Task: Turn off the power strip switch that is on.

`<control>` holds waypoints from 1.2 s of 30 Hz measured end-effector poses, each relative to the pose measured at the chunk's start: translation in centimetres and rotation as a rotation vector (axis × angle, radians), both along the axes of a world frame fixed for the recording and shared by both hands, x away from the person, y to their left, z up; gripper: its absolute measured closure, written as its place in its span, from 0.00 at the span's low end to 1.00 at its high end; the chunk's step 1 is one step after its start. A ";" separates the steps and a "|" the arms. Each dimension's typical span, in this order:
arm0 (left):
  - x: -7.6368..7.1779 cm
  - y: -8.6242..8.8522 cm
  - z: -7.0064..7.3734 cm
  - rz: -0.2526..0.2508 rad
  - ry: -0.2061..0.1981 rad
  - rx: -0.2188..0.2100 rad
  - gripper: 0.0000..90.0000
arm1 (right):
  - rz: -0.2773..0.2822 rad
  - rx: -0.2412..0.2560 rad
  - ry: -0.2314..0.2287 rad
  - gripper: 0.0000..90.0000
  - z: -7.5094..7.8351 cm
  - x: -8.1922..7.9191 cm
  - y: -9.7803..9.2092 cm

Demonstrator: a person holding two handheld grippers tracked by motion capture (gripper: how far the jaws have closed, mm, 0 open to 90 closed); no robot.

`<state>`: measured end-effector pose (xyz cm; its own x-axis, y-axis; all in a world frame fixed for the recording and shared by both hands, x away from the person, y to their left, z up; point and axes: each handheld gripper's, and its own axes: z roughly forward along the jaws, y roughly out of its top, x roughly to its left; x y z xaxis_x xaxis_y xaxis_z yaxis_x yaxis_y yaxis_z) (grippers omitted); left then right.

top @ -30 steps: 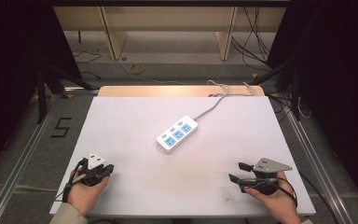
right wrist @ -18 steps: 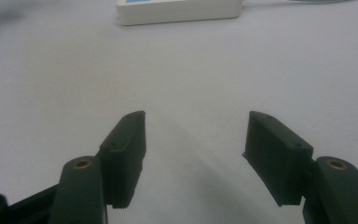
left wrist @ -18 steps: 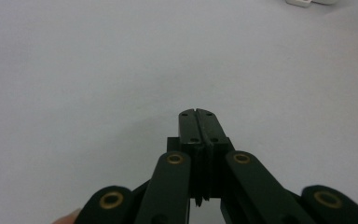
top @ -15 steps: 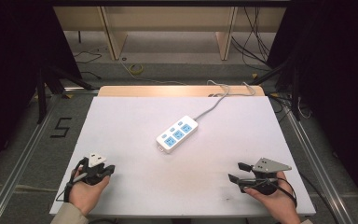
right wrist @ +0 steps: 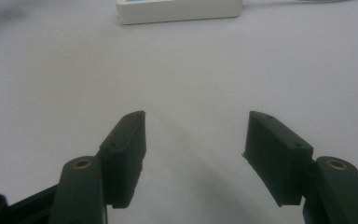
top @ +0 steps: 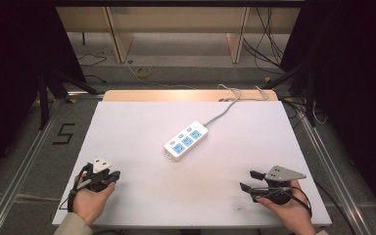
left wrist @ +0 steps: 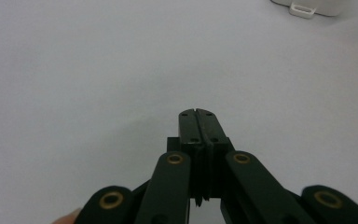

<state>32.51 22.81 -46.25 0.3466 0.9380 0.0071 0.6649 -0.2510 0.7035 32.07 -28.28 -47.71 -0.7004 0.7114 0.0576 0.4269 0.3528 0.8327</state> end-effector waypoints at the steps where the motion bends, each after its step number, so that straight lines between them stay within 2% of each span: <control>1: 0.0 0.0 0.0 0.000 0.000 0.000 0.99 | 0.000 0.000 0.000 0.44 0.0 0.0 0.0; 21: 0.8 -0.6 0.7 0.000 -0.005 -0.004 1.00 | 0.000 -0.001 0.000 0.43 0.0 0.0 0.0; 36: 1.4 -1.2 1.0 -0.014 -0.009 0.008 1.00 | 0.002 -0.003 -0.004 0.44 0.0 0.0 0.1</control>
<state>33.89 21.59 -45.26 0.3600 0.9328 0.0177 0.6551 -0.2663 0.7071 32.09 -28.21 -47.73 -0.7018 0.7104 0.0527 0.4226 0.3556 0.8337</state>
